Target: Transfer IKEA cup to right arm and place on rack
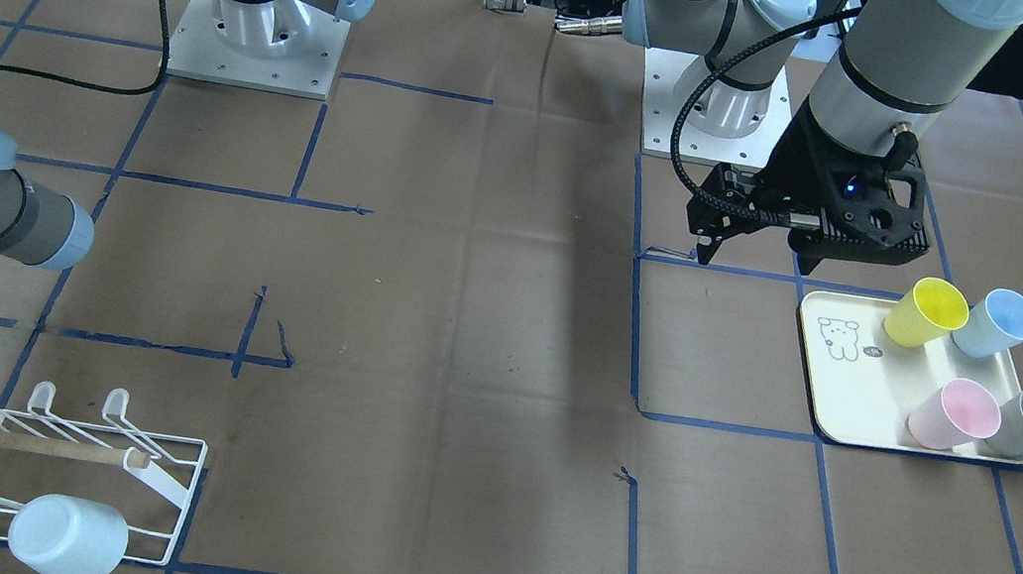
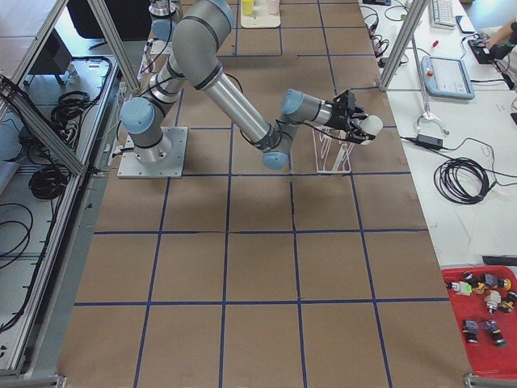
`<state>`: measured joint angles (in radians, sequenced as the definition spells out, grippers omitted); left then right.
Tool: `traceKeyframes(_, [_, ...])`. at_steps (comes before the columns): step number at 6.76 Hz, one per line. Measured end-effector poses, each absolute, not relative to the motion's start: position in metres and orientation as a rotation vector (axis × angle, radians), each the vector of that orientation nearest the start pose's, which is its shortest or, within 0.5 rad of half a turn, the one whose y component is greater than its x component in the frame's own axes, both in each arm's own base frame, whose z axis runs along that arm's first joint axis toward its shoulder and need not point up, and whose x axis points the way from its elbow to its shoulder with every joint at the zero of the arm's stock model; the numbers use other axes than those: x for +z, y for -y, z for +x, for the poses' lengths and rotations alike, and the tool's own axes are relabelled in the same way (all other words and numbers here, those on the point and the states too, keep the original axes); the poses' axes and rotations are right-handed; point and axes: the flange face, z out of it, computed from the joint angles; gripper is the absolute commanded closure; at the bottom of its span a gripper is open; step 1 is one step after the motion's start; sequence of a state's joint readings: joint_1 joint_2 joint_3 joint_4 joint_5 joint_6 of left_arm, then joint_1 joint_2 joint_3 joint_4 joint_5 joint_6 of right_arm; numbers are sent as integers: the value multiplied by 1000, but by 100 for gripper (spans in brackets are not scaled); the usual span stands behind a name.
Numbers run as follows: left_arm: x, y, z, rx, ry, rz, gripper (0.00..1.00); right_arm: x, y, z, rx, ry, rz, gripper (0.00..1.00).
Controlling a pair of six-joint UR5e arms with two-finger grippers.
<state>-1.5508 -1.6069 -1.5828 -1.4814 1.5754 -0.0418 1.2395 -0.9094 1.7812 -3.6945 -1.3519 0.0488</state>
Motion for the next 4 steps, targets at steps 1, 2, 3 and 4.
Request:
traceKeyframes(1, [473, 513, -123, -67, -3136, -98, 0, 255, 651, -60, -1848, -2512, 279, 81])
traceKeyframes(2, [474, 513, -123, -69, -3136, -99, 0, 250, 650, -58, -1844, -2513, 279, 50])
traceKeyframes(3, [474, 513, -123, -72, -3136, -99, 0, 247, 648, -56, -1839, -2511, 280, 1])
traceKeyframes(4, [475, 513, -123, -74, -3136, -98, 0, 247, 646, -54, -1835, -2506, 280, 0])
